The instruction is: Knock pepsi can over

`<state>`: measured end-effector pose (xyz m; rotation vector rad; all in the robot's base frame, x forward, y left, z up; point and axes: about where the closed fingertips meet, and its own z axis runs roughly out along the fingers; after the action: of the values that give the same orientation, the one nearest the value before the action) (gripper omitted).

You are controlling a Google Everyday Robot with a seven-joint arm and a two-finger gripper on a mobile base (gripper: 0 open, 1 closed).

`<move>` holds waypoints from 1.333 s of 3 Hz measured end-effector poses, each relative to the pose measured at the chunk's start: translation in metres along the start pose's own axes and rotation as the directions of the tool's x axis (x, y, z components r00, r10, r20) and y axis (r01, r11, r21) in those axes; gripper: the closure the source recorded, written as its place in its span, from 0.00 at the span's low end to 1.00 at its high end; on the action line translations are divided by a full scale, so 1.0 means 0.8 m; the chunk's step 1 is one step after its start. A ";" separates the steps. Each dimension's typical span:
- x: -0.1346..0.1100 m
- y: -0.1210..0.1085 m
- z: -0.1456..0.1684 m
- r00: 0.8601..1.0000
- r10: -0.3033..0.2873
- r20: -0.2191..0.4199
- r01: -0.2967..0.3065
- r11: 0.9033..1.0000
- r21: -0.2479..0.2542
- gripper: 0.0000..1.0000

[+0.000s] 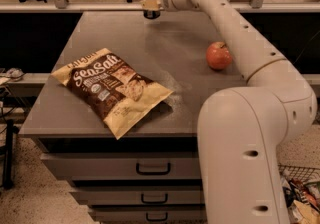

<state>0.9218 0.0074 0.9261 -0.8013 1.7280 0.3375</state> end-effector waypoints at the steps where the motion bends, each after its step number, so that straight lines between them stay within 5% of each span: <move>1: -0.022 0.004 -0.031 0.999 -0.042 0.019 0.042 0.999 -0.034 1.00; 2: -0.035 0.014 -0.062 0.991 -0.132 -0.011 0.130 0.988 -0.080 1.00; 3: -0.025 0.031 -0.088 0.961 -0.256 -0.102 0.237 0.957 -0.168 1.00; 4: -0.005 0.044 -0.112 0.902 -0.380 -0.204 0.324 0.909 -0.262 1.00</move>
Offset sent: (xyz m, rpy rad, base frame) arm -0.0761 -0.0335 0.0575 -0.2759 -0.0128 0.2336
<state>0.8330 -0.0188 0.9520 -1.3514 1.7499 0.1865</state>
